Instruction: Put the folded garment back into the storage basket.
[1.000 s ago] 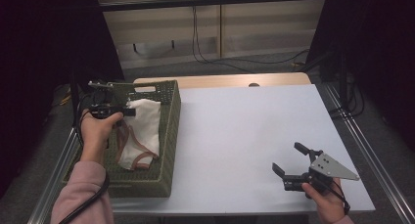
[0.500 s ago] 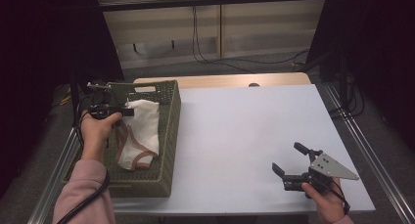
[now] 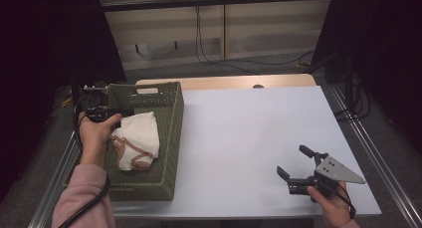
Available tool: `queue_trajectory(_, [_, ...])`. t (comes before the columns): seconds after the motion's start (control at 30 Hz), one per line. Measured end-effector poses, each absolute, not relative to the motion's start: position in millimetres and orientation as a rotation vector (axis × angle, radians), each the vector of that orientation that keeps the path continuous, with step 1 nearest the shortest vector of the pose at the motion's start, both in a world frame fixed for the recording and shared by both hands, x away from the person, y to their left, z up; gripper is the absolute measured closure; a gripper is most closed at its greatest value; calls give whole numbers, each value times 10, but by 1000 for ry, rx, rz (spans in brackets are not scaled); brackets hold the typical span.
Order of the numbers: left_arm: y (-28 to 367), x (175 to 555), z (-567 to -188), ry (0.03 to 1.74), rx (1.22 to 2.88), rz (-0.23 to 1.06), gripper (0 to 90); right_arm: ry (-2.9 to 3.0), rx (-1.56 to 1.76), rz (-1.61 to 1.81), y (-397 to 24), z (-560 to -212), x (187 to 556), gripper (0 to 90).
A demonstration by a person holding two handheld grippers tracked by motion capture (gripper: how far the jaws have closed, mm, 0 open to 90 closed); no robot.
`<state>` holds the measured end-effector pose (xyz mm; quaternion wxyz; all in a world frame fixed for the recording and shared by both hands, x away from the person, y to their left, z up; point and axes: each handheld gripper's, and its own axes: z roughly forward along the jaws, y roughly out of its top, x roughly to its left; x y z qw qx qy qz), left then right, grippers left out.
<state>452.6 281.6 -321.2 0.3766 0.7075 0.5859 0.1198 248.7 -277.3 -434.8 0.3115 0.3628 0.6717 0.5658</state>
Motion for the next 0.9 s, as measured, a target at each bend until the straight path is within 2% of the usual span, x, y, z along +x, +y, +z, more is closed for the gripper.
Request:
queue_trajectory(0.33, [2774, 4397, -3169, 1434, 1772, 307, 456, 1772, 955, 1493, -2773, -4349, 2488, 6])
queue_trajectory(0.9, [2700, 4206, -3149, 1339, 1737, 309, 328, 1774, 958, 1492, -2763, -4347, 2485, 6])
